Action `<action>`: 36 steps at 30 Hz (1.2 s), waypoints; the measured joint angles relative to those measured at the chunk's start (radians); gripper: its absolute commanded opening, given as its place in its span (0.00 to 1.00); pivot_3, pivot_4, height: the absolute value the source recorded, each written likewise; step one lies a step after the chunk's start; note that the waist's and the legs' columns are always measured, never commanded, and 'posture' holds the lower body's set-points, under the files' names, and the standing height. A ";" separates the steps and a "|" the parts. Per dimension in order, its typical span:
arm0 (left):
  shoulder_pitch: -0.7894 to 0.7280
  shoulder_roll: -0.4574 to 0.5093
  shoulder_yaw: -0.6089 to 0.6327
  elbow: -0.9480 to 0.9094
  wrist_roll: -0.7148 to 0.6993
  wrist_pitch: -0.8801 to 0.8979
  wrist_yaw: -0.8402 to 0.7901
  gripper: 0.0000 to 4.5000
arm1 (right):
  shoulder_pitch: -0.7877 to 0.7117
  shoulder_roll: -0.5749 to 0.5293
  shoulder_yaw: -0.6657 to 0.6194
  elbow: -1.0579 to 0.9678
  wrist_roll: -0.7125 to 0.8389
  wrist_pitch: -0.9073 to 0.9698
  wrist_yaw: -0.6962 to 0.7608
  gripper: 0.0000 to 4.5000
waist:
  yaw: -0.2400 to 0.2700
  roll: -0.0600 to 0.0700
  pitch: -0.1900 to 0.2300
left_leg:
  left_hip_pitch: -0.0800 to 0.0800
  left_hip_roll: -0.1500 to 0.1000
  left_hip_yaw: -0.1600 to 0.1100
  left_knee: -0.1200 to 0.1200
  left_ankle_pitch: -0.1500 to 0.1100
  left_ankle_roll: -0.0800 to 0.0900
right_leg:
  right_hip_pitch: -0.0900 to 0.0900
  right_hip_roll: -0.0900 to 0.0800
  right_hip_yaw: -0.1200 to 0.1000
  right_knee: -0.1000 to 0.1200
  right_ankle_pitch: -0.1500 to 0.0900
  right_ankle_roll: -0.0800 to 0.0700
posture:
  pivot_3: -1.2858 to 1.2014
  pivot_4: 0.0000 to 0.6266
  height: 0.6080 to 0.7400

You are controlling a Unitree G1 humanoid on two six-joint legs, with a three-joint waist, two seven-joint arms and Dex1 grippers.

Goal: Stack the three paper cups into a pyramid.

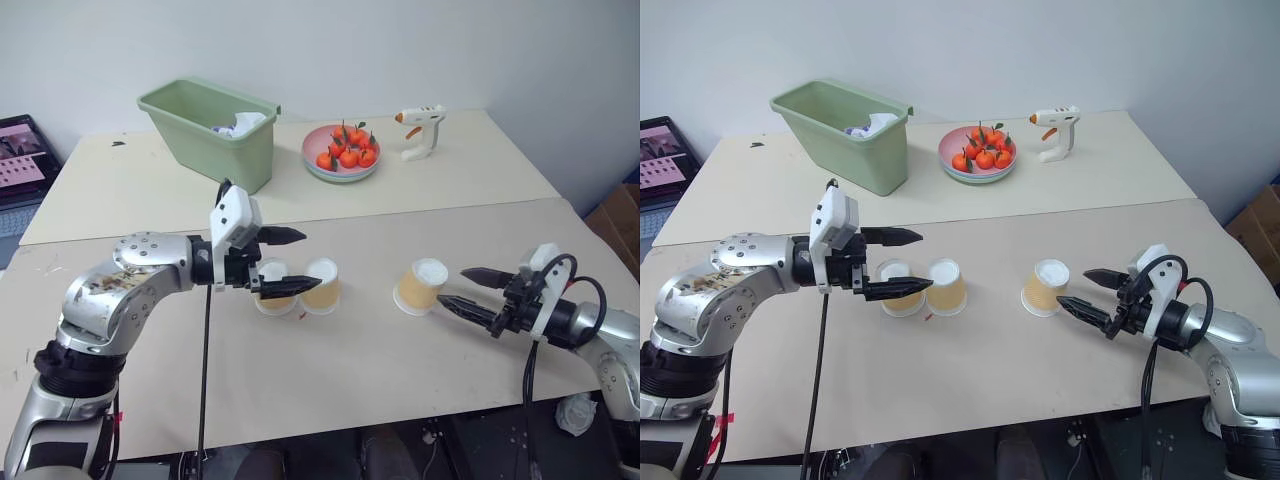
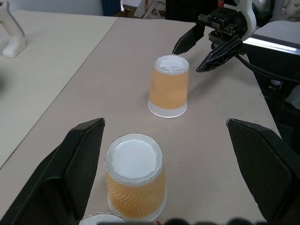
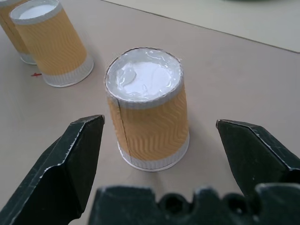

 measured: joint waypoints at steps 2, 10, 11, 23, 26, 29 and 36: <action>0.000 -0.005 0.031 -0.018 -0.037 0.028 0.017 0.99 | -0.025 0.000 0.010 0.027 -0.004 -0.006 0.006 1.00 | 0.000 0.000 0.000 | 0.000 0.000 0.000 0.000 0.000 0.000 | 0.000 0.000 0.000 0.000 0.000 0.000 | 0.52 0.24 0.89; 0.029 0.002 0.082 -0.071 -0.080 0.077 0.063 0.99 | -0.119 0.047 0.101 0.114 -0.027 -0.033 0.050 1.00 | -0.005 0.000 0.000 | 0.001 0.000 0.000 0.000 0.000 0.000 | 0.000 0.000 0.000 0.000 0.000 0.000 | 0.52 0.24 0.89; 0.032 0.003 0.084 -0.073 -0.081 0.079 0.066 0.99 | -0.125 0.053 0.109 0.117 -0.034 -0.034 0.053 1.00 | -0.005 0.000 0.000 | 0.001 0.000 0.000 0.000 0.000 0.000 | -0.001 0.000 0.000 0.000 0.000 0.000 | 0.52 0.24 0.89; 0.129 0.024 0.173 -0.127 -0.114 0.106 0.146 1.00 | -0.304 0.136 0.216 0.314 -0.108 -0.128 0.116 0.66 | -0.004 0.000 0.000 | 0.001 0.000 0.000 0.000 0.000 0.000 | -0.002 0.000 0.000 0.000 0.000 0.000 | 0.52 0.24 0.89; 0.172 0.036 0.208 -0.137 -0.116 0.109 0.166 1.00 | -0.324 0.141 0.220 0.341 -0.118 -0.139 0.119 0.60 | -0.004 0.000 0.000 | 0.000 0.000 0.000 0.000 0.000 0.000 | -0.003 0.000 0.000 0.000 0.000 0.000 | 0.52 0.24 0.89; 0.256 0.041 0.273 -0.144 -0.118 0.111 0.191 1.00 | -0.374 0.139 0.233 0.359 -0.130 -0.139 0.141 0.60 | -0.010 0.000 0.000 | 0.001 0.000 0.000 0.000 0.000 0.000 | -0.004 0.000 0.000 0.001 0.001 -0.001 | 0.52 0.24 0.89; 0.383 0.027 0.348 -0.144 -0.114 0.099 0.226 1.00 | -0.626 0.135 0.279 0.396 -0.143 -0.141 0.244 0.60 | -0.006 0.002 0.001 | 0.000 0.001 -0.001 0.000 0.000 -0.001 | -0.004 0.000 -0.001 0.000 0.001 -0.001 | 0.52 0.24 0.89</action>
